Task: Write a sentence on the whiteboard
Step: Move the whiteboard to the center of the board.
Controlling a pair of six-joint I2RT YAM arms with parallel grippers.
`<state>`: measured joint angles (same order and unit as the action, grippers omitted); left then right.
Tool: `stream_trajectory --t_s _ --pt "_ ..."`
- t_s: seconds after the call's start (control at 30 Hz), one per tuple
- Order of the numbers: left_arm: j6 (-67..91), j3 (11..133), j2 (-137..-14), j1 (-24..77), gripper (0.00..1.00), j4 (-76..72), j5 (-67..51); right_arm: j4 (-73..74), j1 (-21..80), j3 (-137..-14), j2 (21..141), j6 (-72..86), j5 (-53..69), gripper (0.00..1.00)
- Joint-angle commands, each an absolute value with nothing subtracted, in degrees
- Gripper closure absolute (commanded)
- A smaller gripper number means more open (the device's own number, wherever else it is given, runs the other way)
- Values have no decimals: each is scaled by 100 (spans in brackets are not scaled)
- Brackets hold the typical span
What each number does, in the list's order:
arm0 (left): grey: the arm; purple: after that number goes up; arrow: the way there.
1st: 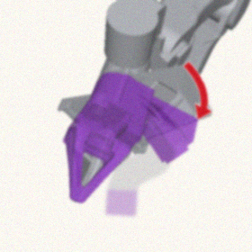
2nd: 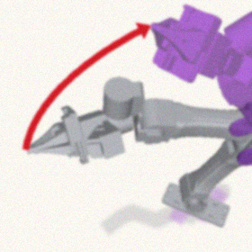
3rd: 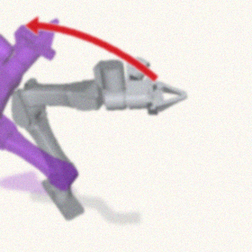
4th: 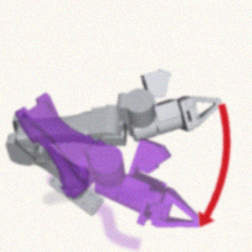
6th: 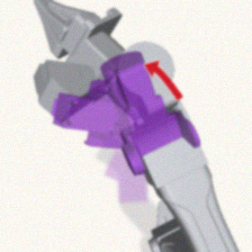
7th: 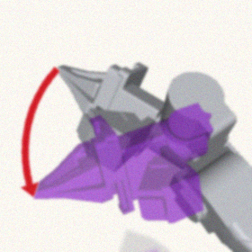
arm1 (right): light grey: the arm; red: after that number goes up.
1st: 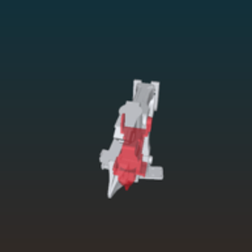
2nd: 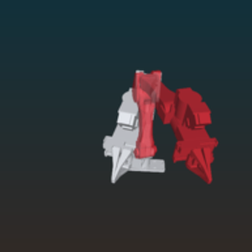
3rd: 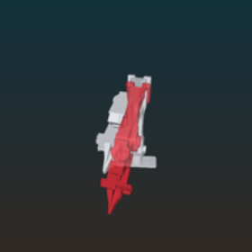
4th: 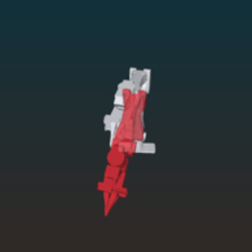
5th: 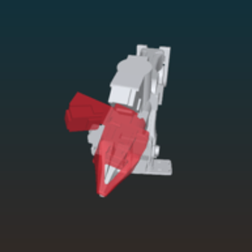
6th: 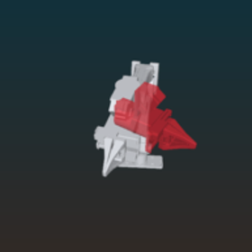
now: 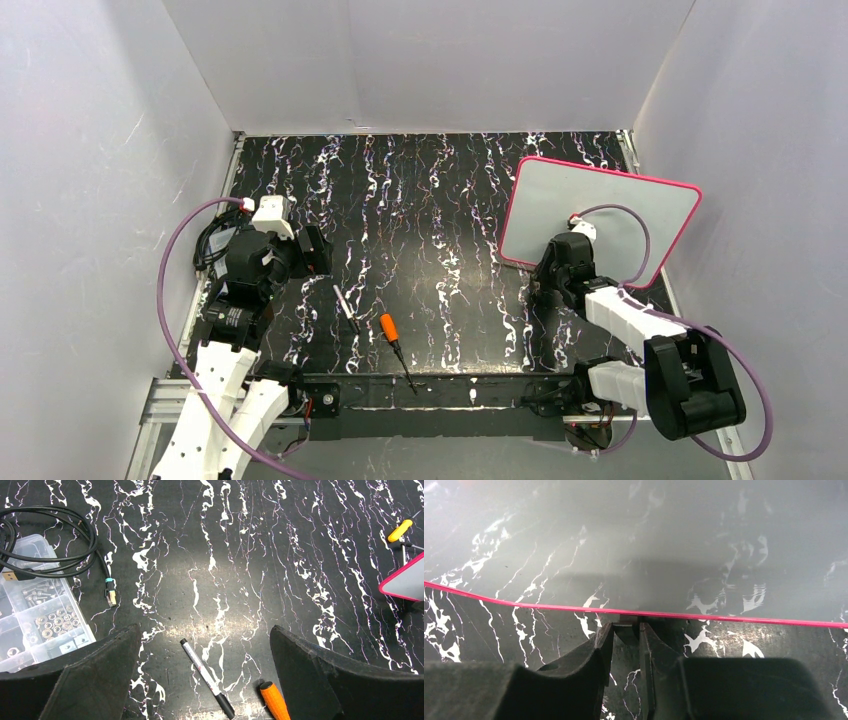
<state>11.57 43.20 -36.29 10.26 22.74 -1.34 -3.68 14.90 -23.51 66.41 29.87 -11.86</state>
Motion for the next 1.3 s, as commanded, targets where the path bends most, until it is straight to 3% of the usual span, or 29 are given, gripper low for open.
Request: stream_trajectory --t_s 0.0,0.63,1.27 --pt "1132 4368 -3625 1054 1 2294 -217 -904 1745 -2328 6859 3282 -1344 67" --pt "1133 4368 -3586 1063 1 2310 -185 -1089 2601 -2197 6936 3687 -2052 98" --pt "1134 4365 -3551 1079 1 2329 -185 -1529 4058 -2466 7690 4180 -2418 99"
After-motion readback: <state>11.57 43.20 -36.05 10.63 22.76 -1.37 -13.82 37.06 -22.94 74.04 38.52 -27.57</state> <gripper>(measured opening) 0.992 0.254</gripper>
